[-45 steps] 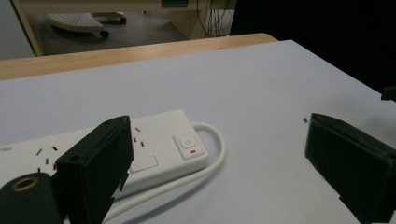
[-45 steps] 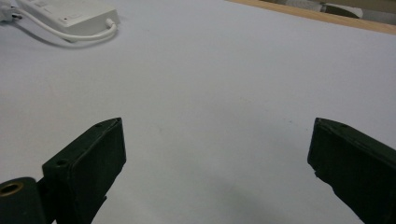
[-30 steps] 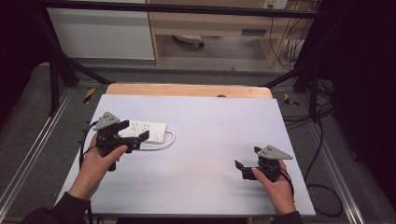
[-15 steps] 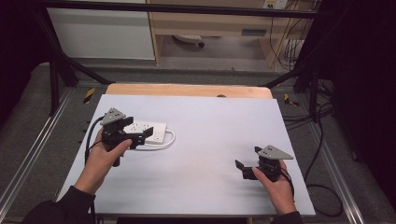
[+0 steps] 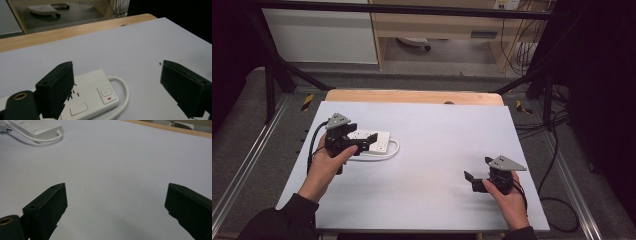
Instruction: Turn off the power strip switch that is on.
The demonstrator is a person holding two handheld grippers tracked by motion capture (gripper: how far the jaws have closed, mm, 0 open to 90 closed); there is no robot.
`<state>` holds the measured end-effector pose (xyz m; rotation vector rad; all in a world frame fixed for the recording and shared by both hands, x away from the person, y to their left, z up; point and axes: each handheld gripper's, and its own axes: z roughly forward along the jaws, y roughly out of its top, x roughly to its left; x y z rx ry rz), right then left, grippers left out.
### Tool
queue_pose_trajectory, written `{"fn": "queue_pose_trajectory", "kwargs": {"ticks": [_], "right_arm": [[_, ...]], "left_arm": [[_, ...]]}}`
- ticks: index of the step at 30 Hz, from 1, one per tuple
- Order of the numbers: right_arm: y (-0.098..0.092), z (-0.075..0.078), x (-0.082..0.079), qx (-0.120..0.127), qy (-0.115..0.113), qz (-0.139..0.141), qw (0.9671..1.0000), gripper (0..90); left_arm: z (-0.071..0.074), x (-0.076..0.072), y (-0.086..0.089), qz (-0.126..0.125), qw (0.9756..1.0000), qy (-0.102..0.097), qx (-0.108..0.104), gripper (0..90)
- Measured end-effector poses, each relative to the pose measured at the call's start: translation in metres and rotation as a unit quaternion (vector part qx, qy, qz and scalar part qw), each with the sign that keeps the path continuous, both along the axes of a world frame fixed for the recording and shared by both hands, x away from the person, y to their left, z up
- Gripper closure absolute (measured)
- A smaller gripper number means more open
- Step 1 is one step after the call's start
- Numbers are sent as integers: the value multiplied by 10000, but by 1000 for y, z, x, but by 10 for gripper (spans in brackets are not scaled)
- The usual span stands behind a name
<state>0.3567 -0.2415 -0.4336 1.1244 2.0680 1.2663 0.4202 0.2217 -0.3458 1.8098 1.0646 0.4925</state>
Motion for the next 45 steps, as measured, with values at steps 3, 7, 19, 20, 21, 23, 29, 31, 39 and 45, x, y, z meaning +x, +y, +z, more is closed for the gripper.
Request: {"fn": "queue_pose_trajectory", "kwargs": {"ticks": [3,7,19,20,21,23,29,31,39,45], "right_arm": [[0,0,0,-8,5,-7,10000,48],[-1,0,0,2,10,-15,10000,48],[-2,0,1,71,34,-65,9999,47],[-3,-1,1,74,31,-62,9999,46],[-3,0,1,80,30,-63,9999,46],[-2,0,1,74,26,-56,10000,47],[-2,0,0,65,30,-94,9999,47],[-3,0,0,49,11,-105,9999,47],[-3,0,0,45,17,-129,9999,48],[-3,0,0,44,3,-118,9999,48]], "left_arm": [[-2,2,-1,5,10000,65,67,146],[-5,6,-2,61,9999,106,83,179],[-13,19,-12,76,9994,207,250,238],[-13,20,-12,82,9994,211,267,245],[-13,20,-12,87,9993,218,278,255],[-13,20,-13,85,9993,216,287,268],[-17,21,-17,7,9989,244,407,349],[-18,22,-18,-25,9988,252,411,383],[-26,25,-21,-122,9982,311,492,524],[-27,26,-20,-176,9979,347,509,623]]}}
